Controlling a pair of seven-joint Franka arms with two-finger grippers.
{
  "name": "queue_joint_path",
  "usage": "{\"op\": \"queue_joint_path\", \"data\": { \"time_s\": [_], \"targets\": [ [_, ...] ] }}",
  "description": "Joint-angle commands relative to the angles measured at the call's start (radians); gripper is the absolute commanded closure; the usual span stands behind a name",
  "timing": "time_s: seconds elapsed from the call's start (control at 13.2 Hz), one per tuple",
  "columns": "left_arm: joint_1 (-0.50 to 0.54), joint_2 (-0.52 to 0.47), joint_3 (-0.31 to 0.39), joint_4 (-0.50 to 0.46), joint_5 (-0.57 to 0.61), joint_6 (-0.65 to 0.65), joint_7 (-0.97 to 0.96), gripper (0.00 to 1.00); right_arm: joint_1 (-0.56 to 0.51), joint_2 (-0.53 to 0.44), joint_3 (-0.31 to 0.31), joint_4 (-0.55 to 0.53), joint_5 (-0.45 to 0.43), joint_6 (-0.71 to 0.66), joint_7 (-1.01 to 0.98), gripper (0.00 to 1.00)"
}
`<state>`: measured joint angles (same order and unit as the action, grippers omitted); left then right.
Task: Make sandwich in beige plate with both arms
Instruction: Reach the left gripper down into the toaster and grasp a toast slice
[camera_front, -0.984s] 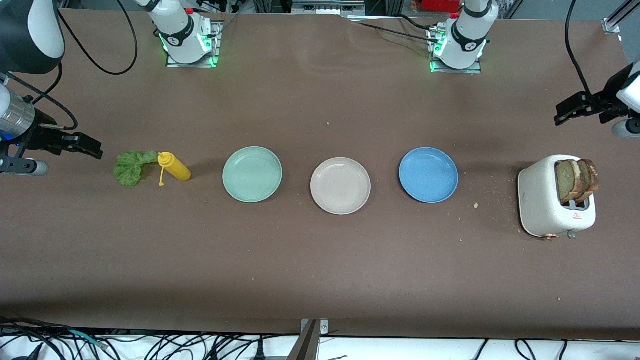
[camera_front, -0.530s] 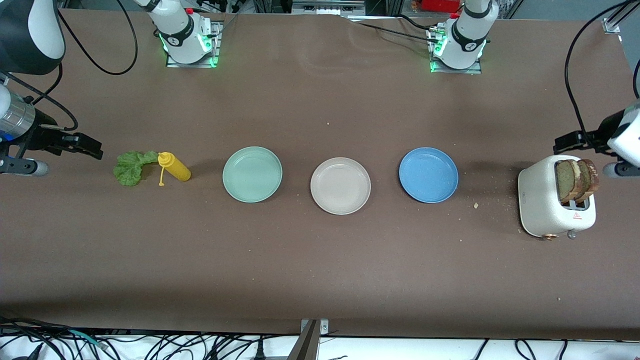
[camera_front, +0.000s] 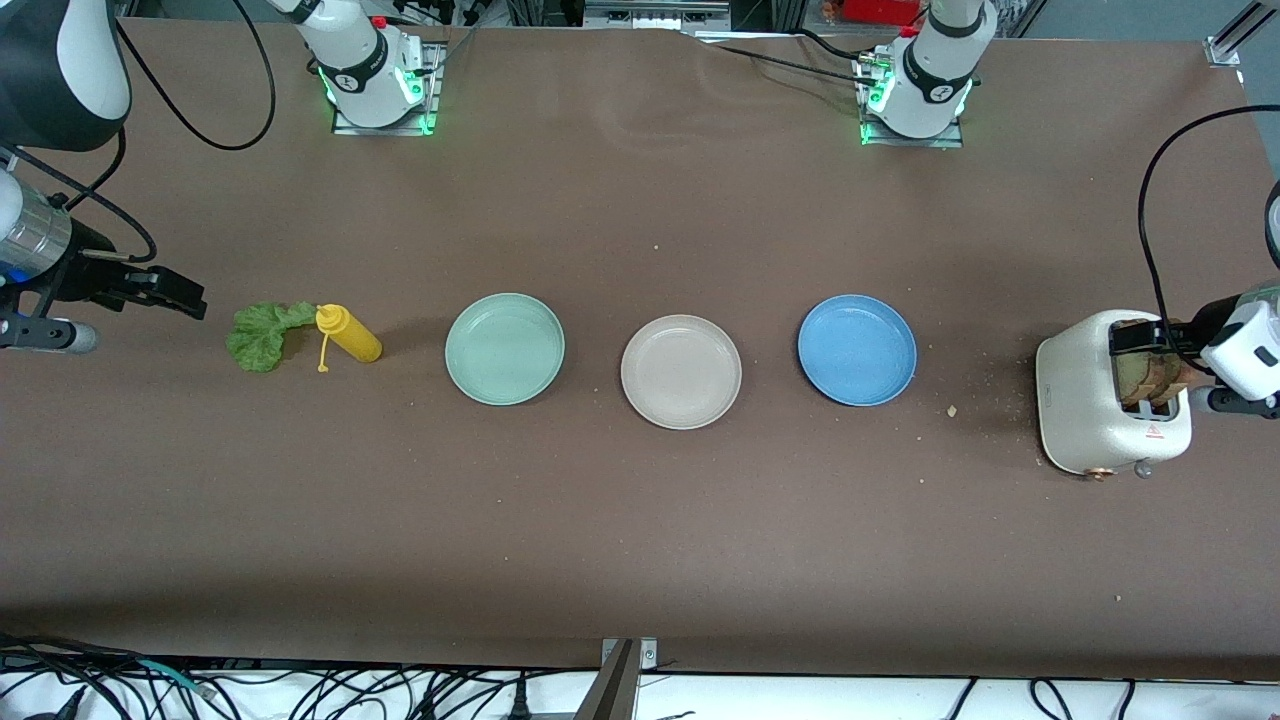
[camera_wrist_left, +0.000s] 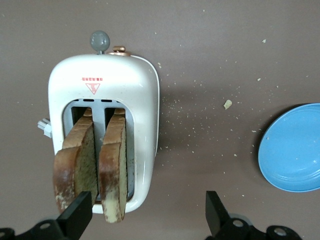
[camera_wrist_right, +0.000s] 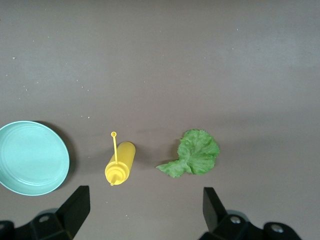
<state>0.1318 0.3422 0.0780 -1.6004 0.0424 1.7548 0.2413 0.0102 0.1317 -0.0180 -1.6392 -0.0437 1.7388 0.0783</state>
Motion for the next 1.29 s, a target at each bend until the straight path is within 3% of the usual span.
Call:
{"op": "queue_joint_path", "data": {
  "time_s": [0.0, 0.3, 1.21],
  "targets": [
    [0.006, 0.015, -0.011, -0.001, 0.028, 0.008, 0.027, 0.0, -0.001, -0.004, -0.002, 0.002, 0.019, -0.008, -0.003, 0.0],
    [0.061, 0.026, -0.012, -0.003, 0.027, 0.026, 0.122, 0.0, -0.003, -0.004, -0.003, 0.002, 0.019, -0.01, -0.003, 0.0],
    [0.068, 0.031, -0.037, -0.007, 0.011, 0.038, 0.041, 0.0, -0.003, -0.004, -0.002, 0.001, 0.019, -0.01, -0.008, 0.0]
  ]
}}
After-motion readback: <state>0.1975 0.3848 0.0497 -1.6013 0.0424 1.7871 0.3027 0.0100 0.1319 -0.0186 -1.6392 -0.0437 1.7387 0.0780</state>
